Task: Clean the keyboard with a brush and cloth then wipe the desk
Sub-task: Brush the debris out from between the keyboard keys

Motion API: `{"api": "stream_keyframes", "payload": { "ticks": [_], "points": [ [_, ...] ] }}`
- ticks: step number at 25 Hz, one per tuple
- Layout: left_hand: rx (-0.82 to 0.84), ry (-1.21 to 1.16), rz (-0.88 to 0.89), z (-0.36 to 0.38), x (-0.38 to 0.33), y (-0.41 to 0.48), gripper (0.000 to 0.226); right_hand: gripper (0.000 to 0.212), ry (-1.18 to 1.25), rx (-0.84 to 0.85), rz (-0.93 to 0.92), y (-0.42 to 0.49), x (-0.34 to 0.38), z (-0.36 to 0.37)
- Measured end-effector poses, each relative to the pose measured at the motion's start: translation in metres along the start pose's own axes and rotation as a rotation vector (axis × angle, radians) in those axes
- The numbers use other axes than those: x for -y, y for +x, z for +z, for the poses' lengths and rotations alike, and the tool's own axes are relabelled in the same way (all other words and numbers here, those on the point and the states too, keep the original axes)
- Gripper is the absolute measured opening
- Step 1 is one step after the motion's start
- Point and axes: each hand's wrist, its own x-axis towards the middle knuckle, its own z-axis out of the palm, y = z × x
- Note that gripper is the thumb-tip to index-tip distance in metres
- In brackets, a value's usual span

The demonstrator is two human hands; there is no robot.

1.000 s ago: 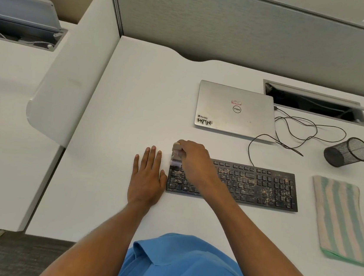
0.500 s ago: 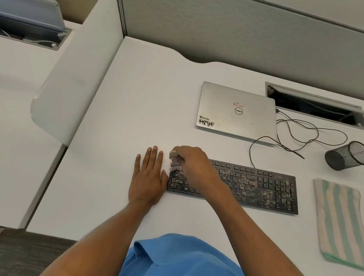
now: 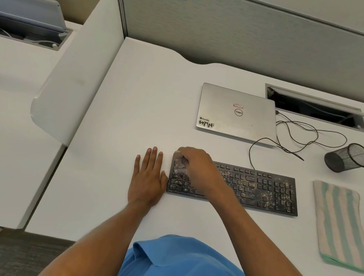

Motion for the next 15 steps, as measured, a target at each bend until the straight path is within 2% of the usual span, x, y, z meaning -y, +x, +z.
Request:
{"api": "stream_keyframes", "payload": {
  "ticks": [4,9,15],
  "points": [
    [0.014,0.008,-0.006,0.000,-0.001,0.000,0.066,0.015,-0.015,-0.156,-0.027,0.000,0.007,-0.003],
    [0.024,0.014,-0.002,0.000,0.000,0.000,0.068,0.018,0.049,-0.027,-0.005,-0.003,0.009,0.012],
    [0.006,0.000,-0.009,0.000,-0.001,0.000,0.068,0.016,-0.292,-0.080,-0.020,-0.006,0.002,0.004]
  ]
}}
